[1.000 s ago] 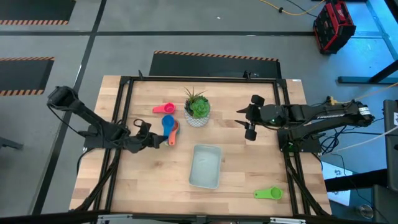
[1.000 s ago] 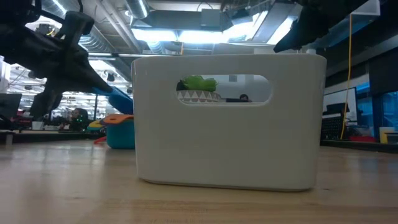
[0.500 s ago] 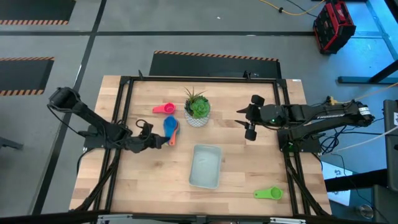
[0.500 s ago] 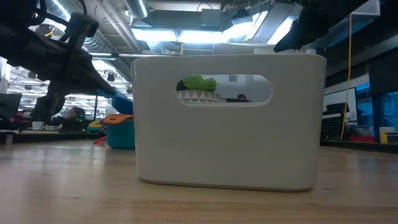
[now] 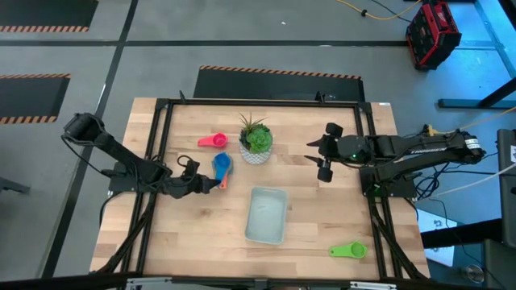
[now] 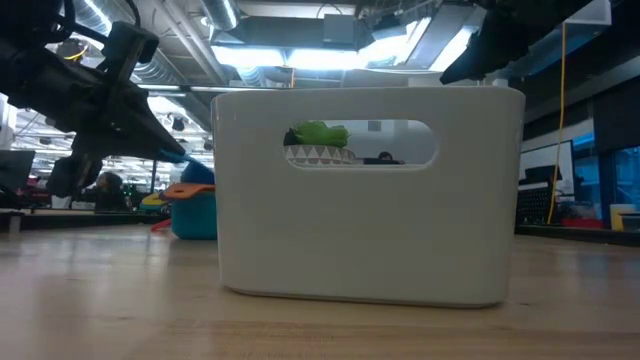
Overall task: Nest measuring cups in basket
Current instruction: Stack the blue measuring cup on top of the orange measuring cup
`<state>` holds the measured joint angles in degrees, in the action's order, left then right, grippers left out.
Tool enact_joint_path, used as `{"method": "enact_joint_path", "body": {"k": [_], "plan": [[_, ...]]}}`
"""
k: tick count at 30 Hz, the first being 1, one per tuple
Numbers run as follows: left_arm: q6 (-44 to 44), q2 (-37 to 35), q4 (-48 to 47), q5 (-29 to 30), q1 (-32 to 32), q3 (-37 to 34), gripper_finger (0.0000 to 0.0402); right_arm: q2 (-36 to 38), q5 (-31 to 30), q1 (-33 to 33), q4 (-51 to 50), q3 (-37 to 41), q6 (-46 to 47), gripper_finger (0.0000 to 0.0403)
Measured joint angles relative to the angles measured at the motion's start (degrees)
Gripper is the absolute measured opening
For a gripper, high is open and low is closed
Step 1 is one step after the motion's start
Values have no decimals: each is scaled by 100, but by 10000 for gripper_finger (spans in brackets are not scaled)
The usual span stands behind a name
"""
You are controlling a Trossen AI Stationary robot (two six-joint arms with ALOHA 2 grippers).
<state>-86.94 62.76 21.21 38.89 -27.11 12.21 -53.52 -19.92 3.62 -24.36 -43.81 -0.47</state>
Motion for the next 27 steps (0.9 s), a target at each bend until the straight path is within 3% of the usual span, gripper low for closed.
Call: {"method": "enact_joint_path", "body": {"k": [12,17,27], "plan": [[174,0,-13,15,181,0,105,0,0,1,0,0,0,198],[201,0,-69,-418,325,0,134,0,1,1,-1,-2,0,198],[948,-26,-260,-995,397,0,141,0,2,0,-4,-2,0,198]]}}
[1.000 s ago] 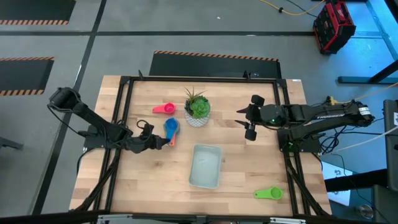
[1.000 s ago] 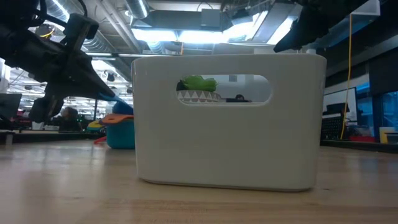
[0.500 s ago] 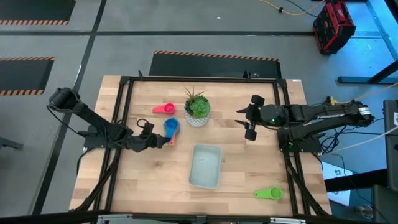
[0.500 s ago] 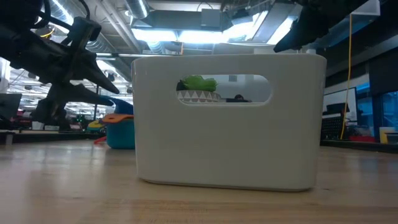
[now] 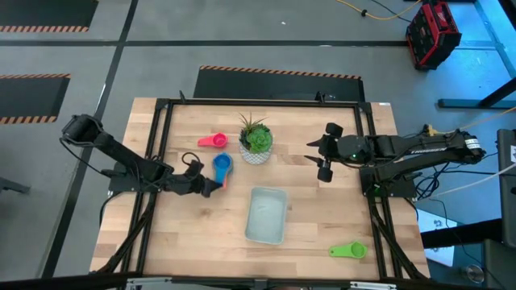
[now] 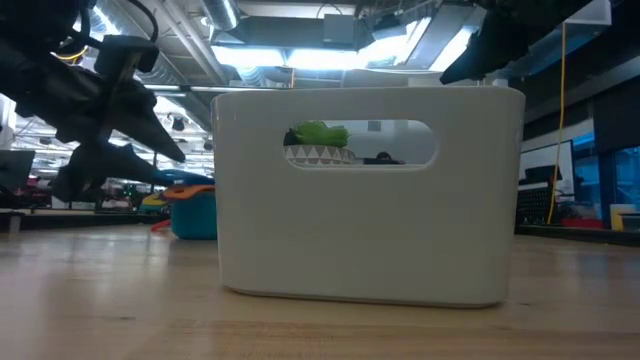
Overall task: Nest measuring cups in basket
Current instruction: Stack the blue measuring cup on top of the orange measuring cup, then stack the pink measuring cup on top of the blue measuring cup
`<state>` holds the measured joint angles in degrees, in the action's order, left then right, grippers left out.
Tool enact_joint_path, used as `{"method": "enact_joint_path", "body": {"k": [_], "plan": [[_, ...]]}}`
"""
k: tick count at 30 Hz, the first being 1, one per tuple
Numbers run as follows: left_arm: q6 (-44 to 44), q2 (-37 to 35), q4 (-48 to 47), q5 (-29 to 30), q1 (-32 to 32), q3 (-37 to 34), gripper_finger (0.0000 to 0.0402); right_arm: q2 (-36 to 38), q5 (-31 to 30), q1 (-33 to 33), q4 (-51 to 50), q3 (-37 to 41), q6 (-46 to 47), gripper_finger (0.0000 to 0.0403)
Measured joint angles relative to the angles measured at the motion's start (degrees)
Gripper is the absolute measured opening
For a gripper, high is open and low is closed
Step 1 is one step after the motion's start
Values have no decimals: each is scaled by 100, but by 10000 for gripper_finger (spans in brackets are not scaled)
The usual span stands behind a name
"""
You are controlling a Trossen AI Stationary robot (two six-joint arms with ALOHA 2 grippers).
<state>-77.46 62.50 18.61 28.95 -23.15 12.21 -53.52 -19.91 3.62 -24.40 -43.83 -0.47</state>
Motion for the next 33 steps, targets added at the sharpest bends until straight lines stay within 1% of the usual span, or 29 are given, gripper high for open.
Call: {"method": "enact_joint_path", "body": {"k": [4,9,16,20,23,25,27,31,33], "plan": [[9,-14,2,-170,-1,0,140,0,0,0,-4,0,0,198],[3,-124,8,-244,-1,0,140,0,-1,0,-16,0,0,198],[-36,-437,11,-758,-1,0,140,0,0,1,-33,0,0,198],[-312,-606,-10,-948,-1,0,140,0,0,2,-35,0,0,198],[-304,-749,43,-1040,-1,0,140,0,0,2,-35,0,0,198],[-67,-859,239,-987,-1,0,140,0,15,1,-44,-1,0,198],[324,-945,646,-827,-3,0,140,0,122,0,-126,-2,2,198],[1518,-979,1925,-131,11,44,140,2,642,0,-396,-2,31,198],[2134,-976,2059,38,99,230,140,2,814,1,-525,-2,40,198]]}}
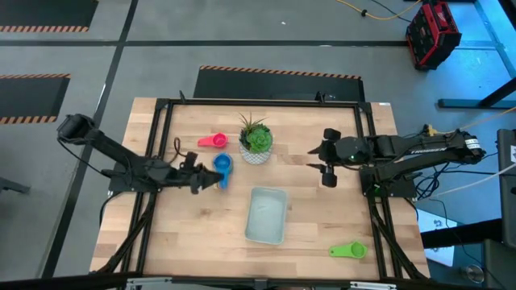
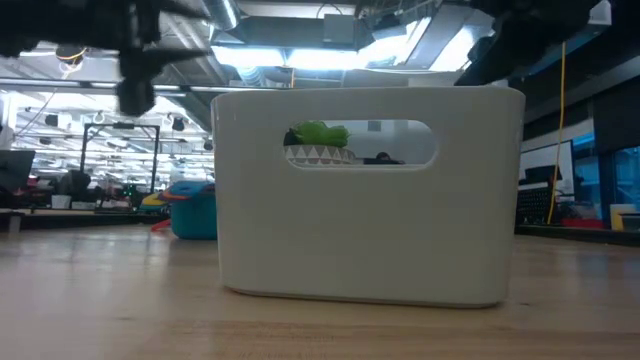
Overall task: Nest measuring cups in basket
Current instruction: Stack the pink measuring cup on top of the blue measuring cup
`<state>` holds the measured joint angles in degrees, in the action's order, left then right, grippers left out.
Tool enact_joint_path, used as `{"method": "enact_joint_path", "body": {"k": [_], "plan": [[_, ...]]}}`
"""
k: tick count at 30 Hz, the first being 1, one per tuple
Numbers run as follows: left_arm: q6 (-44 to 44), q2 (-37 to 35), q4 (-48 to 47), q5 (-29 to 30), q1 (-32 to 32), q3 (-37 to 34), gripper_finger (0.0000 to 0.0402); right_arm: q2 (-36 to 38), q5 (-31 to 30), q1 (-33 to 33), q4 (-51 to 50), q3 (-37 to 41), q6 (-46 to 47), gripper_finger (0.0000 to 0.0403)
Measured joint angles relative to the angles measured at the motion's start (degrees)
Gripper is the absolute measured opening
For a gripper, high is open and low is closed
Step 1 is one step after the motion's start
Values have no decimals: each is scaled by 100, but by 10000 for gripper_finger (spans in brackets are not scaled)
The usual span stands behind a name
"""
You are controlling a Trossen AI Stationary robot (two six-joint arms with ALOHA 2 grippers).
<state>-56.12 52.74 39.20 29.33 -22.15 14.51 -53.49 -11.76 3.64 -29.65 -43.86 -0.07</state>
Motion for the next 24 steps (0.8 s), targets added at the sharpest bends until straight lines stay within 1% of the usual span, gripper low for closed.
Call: {"method": "enact_joint_path", "body": {"k": [3,6,9,12,15,17,20,24], "plan": [[688,12,-156,-29,277,392,140,0,143,0,-47,0,158,198],[1315,12,-707,-384,689,933,140,0,300,0,-81,0,277,198],[1683,17,-1937,-814,1217,1581,140,2,503,0,-160,0,282,198],[1777,17,-3322,-1350,1827,2243,140,2,705,0,-216,0,287,198],[2003,17,-4384,-1703,2401,2678,140,2,752,2,-219,0,288,198],[2412,17,-4675,-1768,2731,2838,140,2,753,2,-219,0,287,198],[2935,17,-4712,-1893,3175,2869,140,2,811,2,-226,0,371,198],[3432,94,-4666,-2164,3737,2873,140,2,1272,2,-290,0,590,198]]}}
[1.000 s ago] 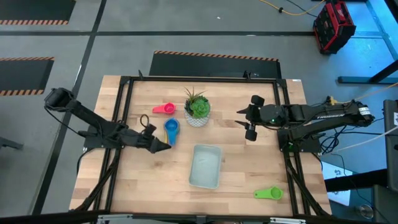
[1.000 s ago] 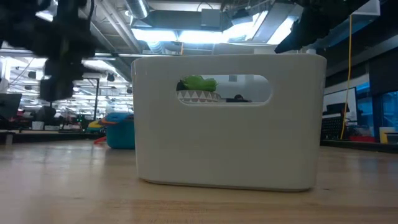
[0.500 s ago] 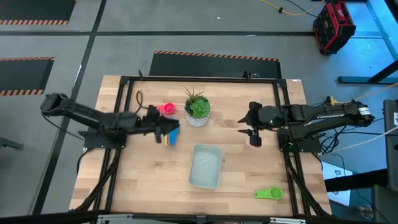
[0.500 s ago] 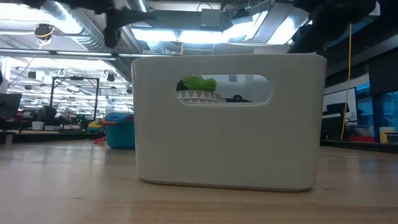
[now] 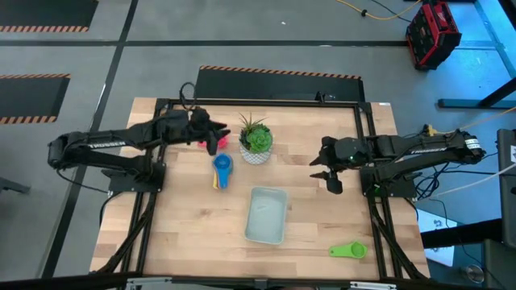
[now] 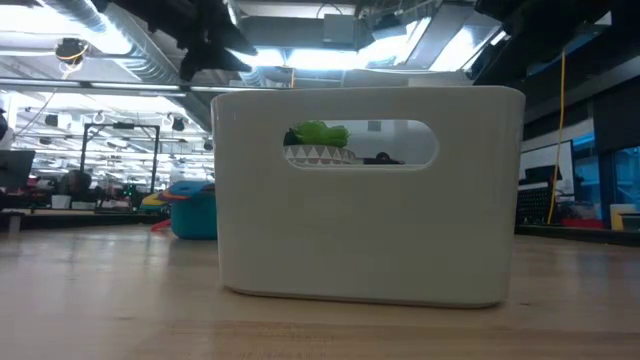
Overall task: Nest measuring cups in basket
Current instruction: Stack the pink measuring cup on top of the blue measuring cup
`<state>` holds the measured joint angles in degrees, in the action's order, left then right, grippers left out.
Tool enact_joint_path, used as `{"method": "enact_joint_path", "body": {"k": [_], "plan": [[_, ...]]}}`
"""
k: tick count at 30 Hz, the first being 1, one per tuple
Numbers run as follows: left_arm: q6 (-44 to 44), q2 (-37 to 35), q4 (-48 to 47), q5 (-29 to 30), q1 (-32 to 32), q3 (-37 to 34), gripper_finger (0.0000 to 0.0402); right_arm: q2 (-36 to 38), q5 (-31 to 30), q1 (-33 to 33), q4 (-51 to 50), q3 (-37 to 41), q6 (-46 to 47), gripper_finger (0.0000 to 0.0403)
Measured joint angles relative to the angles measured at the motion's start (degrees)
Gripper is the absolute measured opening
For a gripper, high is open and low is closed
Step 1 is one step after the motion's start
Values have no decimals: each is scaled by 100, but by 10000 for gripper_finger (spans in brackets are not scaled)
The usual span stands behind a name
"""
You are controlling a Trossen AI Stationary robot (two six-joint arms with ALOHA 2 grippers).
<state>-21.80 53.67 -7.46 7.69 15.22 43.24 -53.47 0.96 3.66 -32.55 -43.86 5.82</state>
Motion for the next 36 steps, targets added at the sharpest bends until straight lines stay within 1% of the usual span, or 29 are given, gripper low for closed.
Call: {"method": "enact_joint_path", "body": {"k": [2,7,11,16,21,25,28,32,36], "plan": [[175,91,21,-236,231,0,140,0,207,0,1,0,8,198],[706,491,172,-890,908,0,140,0,216,0,3,0,-8,198],[1131,940,166,-1259,1346,0,140,0,218,0,3,0,-10,198],[2074,1328,9,-1626,1783,0,140,0,215,0,6,0,-4,198],[3216,1633,-373,-1636,2117,0,140,0,208,0,8,0,-4,198],[3973,1992,-591,-1634,2245,0,140,0,45,0,12,0,8,198],[4172,2316,-729,-1639,2287,0,140,0,19,0,14,0,7,198],[4203,2727,-955,-1624,2334,0,140,0,18,0,14,0,-2,198],[4440,3021,-965,-1596,2350,0,140,0,12,0,14,0,-2,198]]}}
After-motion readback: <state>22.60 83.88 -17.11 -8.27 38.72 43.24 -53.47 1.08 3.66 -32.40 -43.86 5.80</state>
